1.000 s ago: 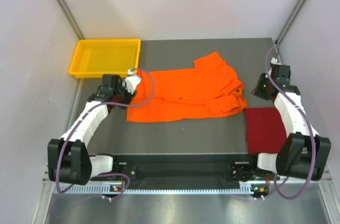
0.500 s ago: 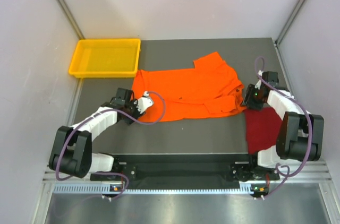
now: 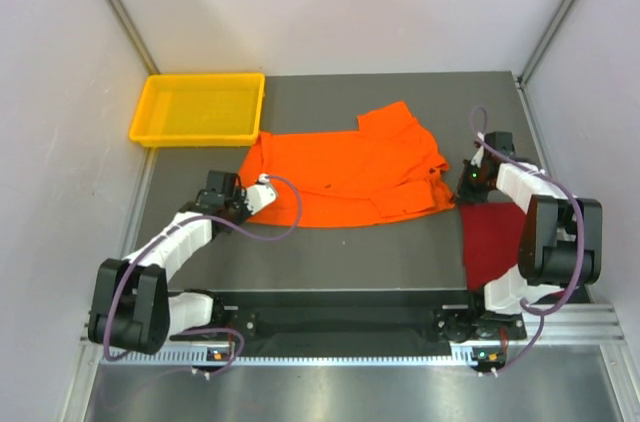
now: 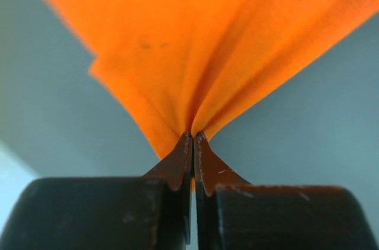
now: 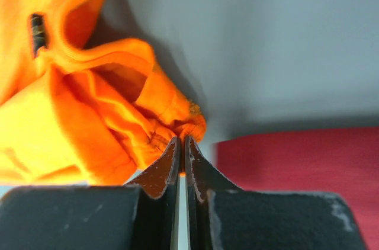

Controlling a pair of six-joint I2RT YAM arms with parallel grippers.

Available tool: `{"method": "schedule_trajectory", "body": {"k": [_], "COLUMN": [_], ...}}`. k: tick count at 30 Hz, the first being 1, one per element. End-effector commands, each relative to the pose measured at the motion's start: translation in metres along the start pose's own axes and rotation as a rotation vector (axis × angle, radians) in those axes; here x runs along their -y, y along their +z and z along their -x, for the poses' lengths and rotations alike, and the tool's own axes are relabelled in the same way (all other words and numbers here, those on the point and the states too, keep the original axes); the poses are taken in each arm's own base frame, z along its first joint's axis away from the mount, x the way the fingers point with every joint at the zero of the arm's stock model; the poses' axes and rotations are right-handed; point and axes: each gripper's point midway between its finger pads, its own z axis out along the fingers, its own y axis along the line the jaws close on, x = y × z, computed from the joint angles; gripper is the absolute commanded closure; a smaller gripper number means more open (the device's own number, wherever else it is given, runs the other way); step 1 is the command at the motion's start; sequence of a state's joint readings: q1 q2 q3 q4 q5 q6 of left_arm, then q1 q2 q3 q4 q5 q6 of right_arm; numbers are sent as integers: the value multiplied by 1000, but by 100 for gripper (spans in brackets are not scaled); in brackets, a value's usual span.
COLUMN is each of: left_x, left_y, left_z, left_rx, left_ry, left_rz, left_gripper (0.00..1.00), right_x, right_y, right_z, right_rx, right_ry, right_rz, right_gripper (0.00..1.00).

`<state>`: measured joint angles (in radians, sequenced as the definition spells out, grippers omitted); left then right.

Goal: Fold and stack the t-shirts
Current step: Fold the tshirt

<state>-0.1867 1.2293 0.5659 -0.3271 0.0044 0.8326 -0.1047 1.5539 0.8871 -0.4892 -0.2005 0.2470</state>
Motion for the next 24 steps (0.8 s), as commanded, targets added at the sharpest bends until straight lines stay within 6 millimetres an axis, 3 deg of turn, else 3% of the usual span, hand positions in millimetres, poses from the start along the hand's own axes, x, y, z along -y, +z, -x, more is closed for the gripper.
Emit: {"method": "schedule_trajectory", "body": {"k": [1, 8, 9, 13, 17, 20, 24], "left_x": [-23, -11, -9, -1, 14, 36, 58], "left_y": [-20, -40, -42, -51, -62, -76, -88], "left_z": [-18, -38, -42, -49, -40, -35, -43], "left_rx": [-66, -116, -126, -153, -97, -58, -73], "left_ry": [54, 107, 111, 172, 202, 222, 263], "left_rz": [78, 14, 3, -59, -143, -269, -389], "left_gripper": [100, 100, 100, 100, 100, 100, 100], "right_x": [-45, -45, -45, -46, -30, -21, -10], "right_y": [-20, -30, -31, -33, -50, -60, -63], "right_z": [3, -85, -109, -152, -160, -158, -173], "right_rx": [14, -122, -157, -228, -242, -245, -338], "right_ry": [-60, 39, 100, 288, 376, 444, 427], "right_rz": [115, 141, 160, 188, 71, 42, 4], "right_gripper": [100, 100, 100, 100, 100, 100, 100]}}
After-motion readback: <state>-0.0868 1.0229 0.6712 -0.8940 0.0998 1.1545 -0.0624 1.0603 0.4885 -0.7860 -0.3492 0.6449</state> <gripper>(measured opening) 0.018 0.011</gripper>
